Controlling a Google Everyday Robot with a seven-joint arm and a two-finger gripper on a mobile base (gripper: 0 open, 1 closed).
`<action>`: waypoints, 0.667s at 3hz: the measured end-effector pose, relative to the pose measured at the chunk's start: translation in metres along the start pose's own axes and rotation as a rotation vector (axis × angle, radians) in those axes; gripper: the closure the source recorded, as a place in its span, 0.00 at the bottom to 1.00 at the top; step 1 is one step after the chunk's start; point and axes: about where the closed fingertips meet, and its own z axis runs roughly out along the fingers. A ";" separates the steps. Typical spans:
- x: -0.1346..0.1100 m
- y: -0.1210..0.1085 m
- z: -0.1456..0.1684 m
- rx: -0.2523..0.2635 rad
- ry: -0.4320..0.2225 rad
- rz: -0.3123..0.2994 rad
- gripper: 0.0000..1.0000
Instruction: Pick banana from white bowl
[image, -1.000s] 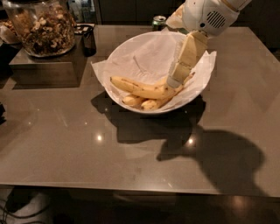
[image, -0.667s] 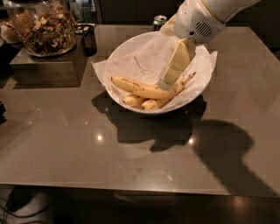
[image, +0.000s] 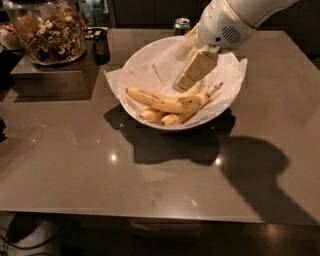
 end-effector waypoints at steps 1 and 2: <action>0.008 -0.002 0.025 -0.048 -0.017 0.033 0.28; 0.020 -0.001 0.054 -0.110 -0.024 0.065 0.24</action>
Offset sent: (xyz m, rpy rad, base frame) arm 0.0179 0.0192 -0.0884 0.0511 0.2061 0.0246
